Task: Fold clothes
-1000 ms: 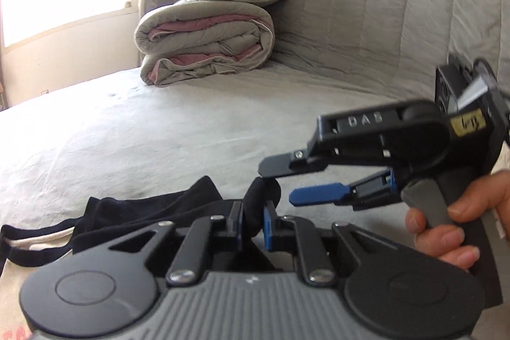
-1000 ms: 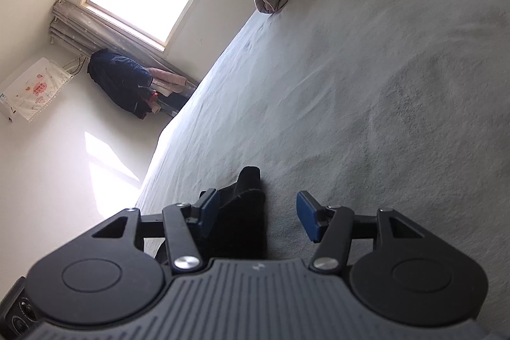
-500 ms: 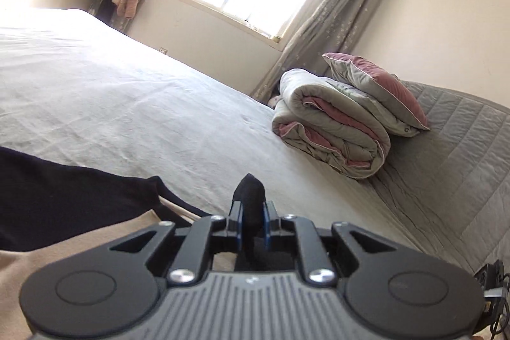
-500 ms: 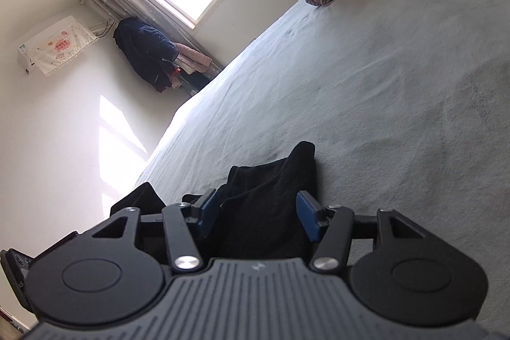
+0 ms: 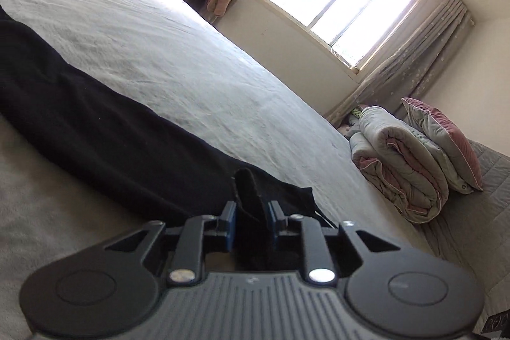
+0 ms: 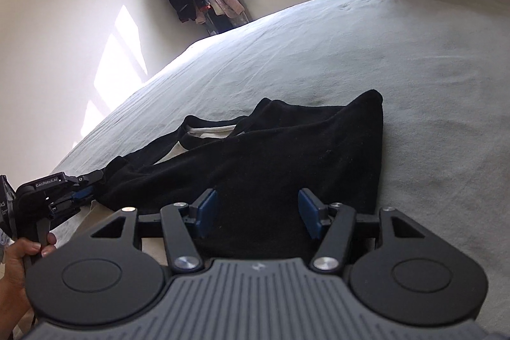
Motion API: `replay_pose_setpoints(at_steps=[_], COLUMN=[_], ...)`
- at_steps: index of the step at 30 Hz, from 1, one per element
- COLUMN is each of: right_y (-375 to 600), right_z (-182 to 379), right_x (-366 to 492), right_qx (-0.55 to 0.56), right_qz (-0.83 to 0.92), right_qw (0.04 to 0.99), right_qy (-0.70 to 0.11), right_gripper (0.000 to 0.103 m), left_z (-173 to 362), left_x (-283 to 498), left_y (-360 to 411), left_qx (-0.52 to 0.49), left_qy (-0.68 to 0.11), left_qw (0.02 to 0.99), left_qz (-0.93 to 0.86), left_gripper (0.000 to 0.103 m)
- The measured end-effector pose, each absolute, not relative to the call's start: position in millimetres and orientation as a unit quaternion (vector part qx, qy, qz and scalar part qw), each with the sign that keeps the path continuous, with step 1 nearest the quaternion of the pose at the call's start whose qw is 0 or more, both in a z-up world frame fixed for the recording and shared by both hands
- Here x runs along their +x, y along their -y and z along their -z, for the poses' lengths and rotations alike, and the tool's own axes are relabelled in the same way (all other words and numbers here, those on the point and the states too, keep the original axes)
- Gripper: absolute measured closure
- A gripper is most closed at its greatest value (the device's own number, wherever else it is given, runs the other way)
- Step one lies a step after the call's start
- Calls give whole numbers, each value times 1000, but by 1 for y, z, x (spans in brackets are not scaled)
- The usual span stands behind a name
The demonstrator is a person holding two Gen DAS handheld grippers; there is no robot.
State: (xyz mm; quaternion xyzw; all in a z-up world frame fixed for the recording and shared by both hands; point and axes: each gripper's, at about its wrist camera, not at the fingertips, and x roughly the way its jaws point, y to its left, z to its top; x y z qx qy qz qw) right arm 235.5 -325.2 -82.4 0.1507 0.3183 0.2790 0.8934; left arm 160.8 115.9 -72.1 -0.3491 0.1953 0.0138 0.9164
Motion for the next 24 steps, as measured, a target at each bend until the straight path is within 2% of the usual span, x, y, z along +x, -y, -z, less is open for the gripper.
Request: replay_pose_setpoints(at_steps=[1, 2, 6, 11, 14, 15, 16, 17, 19, 22, 24], right_y=[324, 323, 320, 315, 312, 311, 311, 312, 313, 314, 314], right_z=[83, 83, 84, 83, 83, 83, 83, 84, 84, 85, 85], right_x=[235, 234, 232, 231, 229, 229, 229, 229, 229, 229, 229], right_qx=[143, 136, 126, 115, 105, 103, 103, 103, 105, 105, 105], right_qz=[-280, -280, -282, -280, -282, -282, -284, -285, -287, -289, -290], right_qw=[895, 896, 898, 901, 902, 903, 902, 902, 901, 901, 901], right_qy=[-317, -315, -312, -310, -308, -308, -307, -307, -307, -306, -306], right_gripper=[40, 40, 37, 37, 36, 35, 35, 34, 34, 33, 33], left_z=[71, 70, 67, 67, 66, 67, 68, 69, 66, 56, 53], left_x=[161, 162, 183, 212, 227, 230, 231, 232, 224, 201, 196], left_y=[-120, -123, -123, -114, -109, -109, -109, -107, -105, -105, -108], left_qx=[-355, -356, -336, -302, -292, -288, -281, -274, -264, -255, -248], left_qy=[-195, -197, -240, -273, -287, -292, -296, -296, -268, -186, -168], left_qw=[914, 913, 911, 913, 912, 912, 913, 915, 926, 949, 954], left_qz=[-10, -7, 3, 6, 8, 4, 0, -4, -1, 19, 3], left_gripper=[44, 41, 38, 41, 58, 70, 92, 100, 99, 99, 99])
